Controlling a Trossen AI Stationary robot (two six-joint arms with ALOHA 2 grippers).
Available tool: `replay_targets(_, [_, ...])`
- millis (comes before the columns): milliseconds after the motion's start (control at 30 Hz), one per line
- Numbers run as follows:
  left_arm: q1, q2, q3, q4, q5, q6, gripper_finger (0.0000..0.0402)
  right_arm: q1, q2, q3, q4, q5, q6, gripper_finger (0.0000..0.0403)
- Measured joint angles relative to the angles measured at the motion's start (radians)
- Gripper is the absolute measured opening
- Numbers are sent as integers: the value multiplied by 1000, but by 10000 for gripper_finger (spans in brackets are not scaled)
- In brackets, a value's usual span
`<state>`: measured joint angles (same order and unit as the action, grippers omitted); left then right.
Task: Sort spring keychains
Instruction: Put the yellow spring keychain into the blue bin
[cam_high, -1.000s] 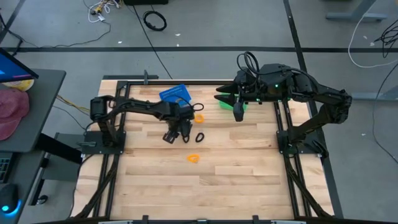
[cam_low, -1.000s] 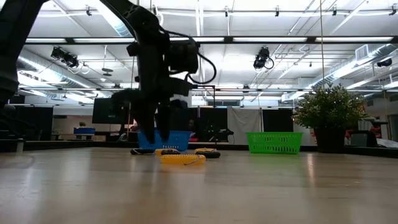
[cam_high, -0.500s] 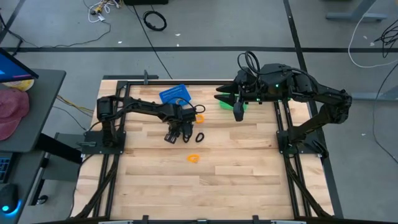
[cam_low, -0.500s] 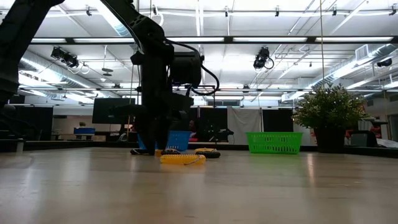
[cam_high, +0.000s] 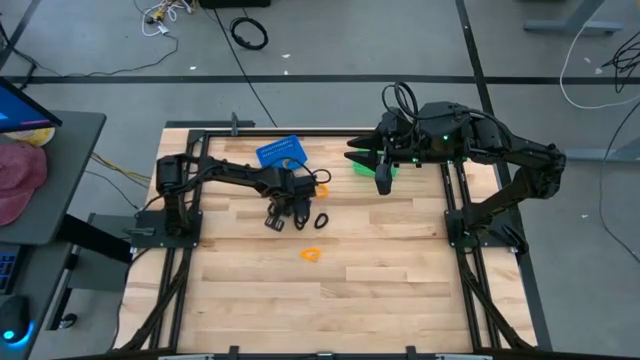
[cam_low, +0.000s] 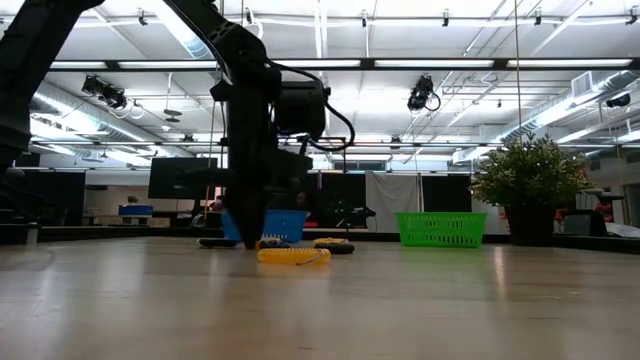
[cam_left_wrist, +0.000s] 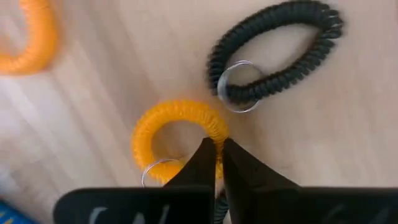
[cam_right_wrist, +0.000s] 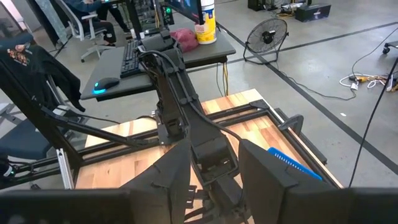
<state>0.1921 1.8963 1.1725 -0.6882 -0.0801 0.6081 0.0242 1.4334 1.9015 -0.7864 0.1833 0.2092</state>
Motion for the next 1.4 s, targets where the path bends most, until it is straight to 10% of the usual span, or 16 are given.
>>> replay_targets(667, [-90, -397, 216, -254, 26, -283, 8, 0, 0, 0, 3, 0, -31, 136])
replay_targets(1033, [-111, -474, 160, 32, -556, -1216, 7, 0, 0, 0, 13, 9, -30, 136])
replay_targets(1400, [24, -463, 160, 20, -655, -1274, 9, 0, 0, 0, 34, 11, -27, 136])
